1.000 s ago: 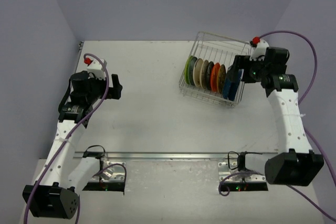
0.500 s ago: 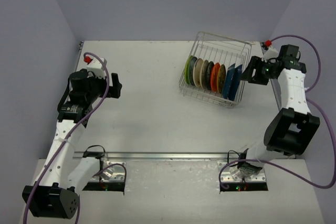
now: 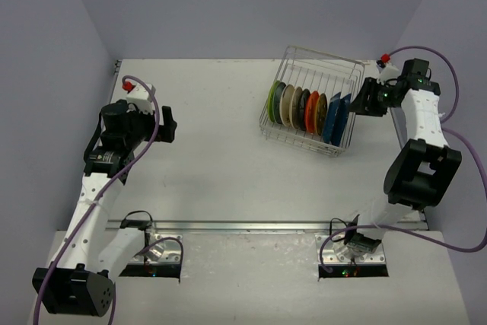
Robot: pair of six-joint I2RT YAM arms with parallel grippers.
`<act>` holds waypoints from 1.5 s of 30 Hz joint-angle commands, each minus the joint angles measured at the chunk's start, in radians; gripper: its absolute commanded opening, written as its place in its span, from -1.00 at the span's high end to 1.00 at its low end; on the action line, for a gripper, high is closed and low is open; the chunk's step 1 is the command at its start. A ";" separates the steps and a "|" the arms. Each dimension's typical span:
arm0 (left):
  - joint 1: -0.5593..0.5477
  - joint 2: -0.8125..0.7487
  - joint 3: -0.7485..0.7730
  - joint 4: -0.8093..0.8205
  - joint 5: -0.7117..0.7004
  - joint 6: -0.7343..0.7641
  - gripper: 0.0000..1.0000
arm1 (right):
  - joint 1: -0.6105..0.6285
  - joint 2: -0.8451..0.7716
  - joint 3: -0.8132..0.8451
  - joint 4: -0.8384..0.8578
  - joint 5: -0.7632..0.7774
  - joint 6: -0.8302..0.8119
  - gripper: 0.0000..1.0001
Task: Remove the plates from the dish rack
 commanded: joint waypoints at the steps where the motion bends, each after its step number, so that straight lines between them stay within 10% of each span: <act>1: -0.006 -0.004 0.012 0.057 0.007 0.016 -1.00 | 0.000 0.019 0.040 0.025 0.012 0.021 0.12; 27: -0.006 0.010 -0.014 0.065 -0.002 0.023 -1.00 | 0.055 0.161 0.070 0.058 0.048 0.177 0.31; 45: -0.006 0.004 -0.011 0.052 -0.010 0.029 -1.00 | 0.013 0.133 0.009 0.058 -0.107 0.174 1.00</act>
